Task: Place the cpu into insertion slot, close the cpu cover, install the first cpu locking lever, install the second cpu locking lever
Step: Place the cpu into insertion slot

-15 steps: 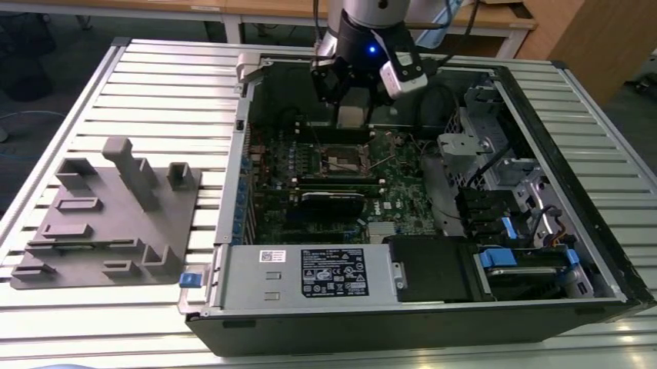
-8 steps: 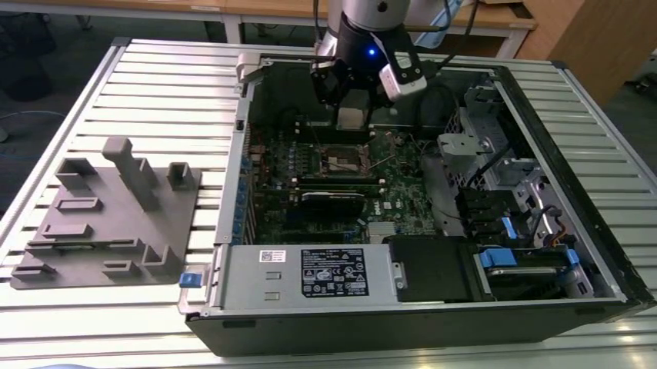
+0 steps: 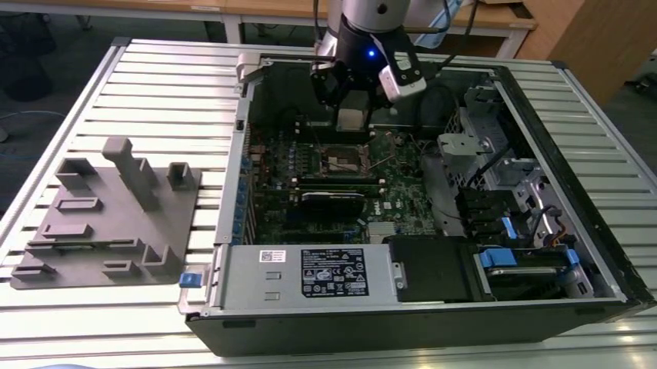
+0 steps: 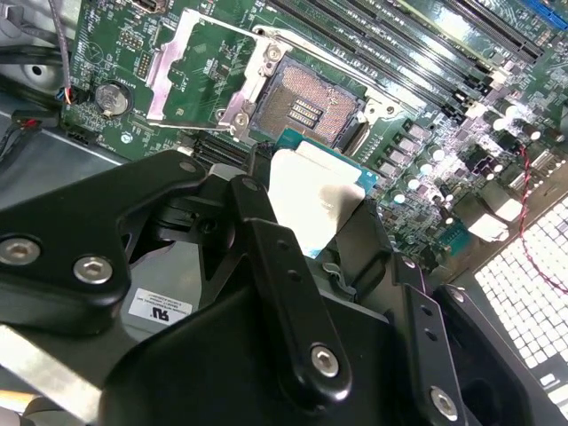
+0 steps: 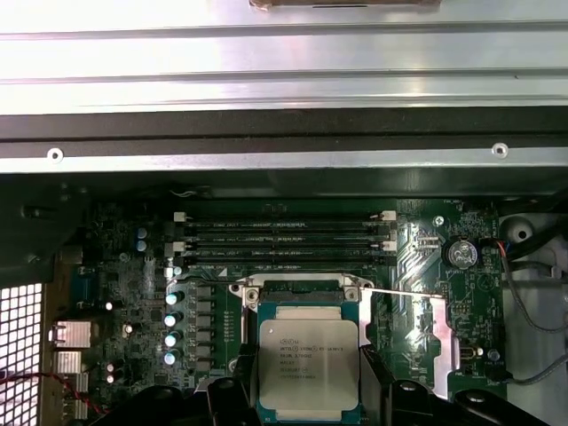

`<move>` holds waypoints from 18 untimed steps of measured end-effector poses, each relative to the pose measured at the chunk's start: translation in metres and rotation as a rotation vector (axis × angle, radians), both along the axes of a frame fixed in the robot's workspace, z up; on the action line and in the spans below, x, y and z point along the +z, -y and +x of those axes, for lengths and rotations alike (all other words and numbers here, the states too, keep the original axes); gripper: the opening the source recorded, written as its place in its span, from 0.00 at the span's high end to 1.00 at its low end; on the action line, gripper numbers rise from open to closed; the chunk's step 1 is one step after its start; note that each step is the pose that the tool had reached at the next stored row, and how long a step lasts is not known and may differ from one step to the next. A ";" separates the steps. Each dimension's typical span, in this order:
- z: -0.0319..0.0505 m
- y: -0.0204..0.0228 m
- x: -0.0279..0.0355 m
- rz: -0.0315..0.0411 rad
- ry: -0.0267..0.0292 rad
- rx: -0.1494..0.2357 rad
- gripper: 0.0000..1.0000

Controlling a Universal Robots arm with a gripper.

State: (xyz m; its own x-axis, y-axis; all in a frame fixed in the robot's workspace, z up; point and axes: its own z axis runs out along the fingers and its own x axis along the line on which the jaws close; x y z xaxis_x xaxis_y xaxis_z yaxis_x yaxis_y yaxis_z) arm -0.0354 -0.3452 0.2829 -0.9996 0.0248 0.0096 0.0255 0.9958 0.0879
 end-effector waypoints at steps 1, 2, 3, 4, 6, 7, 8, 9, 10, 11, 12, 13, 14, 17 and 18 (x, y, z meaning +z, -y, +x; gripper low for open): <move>0.0000 0.0000 -0.0005 0.0000 0.0000 0.000 0.46; 0.0000 0.0000 -0.0010 -0.0003 -0.0002 0.000 0.46; 0.0000 0.0000 -0.0016 -0.0003 -0.0002 0.000 0.46; 0.0000 0.0000 -0.0017 -0.0004 -0.0002 0.000 0.46; 0.0000 0.0000 -0.0019 -0.0004 -0.0002 0.000 0.46; 0.0000 0.0001 -0.0018 -0.0005 -0.0003 0.000 0.46; 0.0000 0.0000 -0.0019 -0.0004 -0.0002 0.000 0.46; 0.0000 0.0000 -0.0019 -0.0005 -0.0002 0.000 0.46; 0.0000 0.0000 -0.0019 -0.0004 -0.0002 0.000 0.46; 0.0000 0.0000 -0.0020 -0.0004 -0.0002 0.000 0.46; 0.0000 0.0000 -0.0020 -0.0004 -0.0002 -0.001 0.46; 0.0000 0.0000 -0.0021 -0.0005 -0.0002 -0.001 0.46; 0.0000 0.0000 -0.0023 -0.0004 -0.0002 -0.001 0.46; 0.0000 0.0001 -0.0043 -0.0005 -0.0001 -0.001 0.46; 0.0000 0.0000 -0.0055 -0.0003 0.0002 -0.001 0.46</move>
